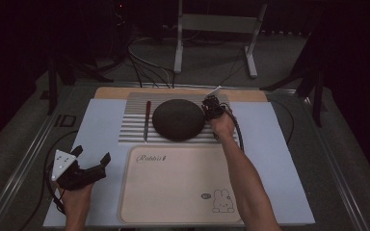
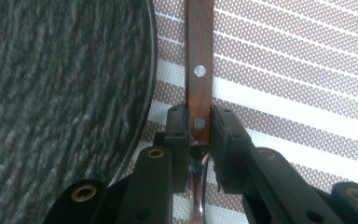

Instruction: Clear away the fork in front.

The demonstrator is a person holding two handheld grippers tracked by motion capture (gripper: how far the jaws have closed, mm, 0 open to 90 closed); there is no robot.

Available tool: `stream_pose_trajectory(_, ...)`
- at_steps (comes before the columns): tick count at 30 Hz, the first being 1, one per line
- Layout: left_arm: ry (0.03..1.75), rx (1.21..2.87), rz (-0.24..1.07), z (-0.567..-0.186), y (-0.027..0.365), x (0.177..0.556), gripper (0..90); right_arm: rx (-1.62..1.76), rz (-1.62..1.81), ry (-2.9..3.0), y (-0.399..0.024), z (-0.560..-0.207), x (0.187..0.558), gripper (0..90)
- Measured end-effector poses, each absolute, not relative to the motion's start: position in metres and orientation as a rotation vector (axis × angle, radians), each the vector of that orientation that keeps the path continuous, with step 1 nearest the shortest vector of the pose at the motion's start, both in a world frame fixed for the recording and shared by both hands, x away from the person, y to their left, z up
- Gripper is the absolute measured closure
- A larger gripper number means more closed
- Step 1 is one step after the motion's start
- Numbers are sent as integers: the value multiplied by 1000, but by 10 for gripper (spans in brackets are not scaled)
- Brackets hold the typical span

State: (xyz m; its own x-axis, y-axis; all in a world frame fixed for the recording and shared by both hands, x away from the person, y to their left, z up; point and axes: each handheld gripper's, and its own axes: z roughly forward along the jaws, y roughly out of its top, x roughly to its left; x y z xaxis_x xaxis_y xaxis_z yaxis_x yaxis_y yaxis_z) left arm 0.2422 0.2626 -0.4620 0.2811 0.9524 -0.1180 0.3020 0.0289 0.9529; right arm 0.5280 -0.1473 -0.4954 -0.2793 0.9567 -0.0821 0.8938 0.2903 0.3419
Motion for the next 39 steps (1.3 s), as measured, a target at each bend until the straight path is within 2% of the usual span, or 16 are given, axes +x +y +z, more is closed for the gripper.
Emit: stream_pose_trajectory(39, 1211, 1551, 779, -465, 253, 248, 0, 1475, 760, 2231, -190, -428, 468, 781)
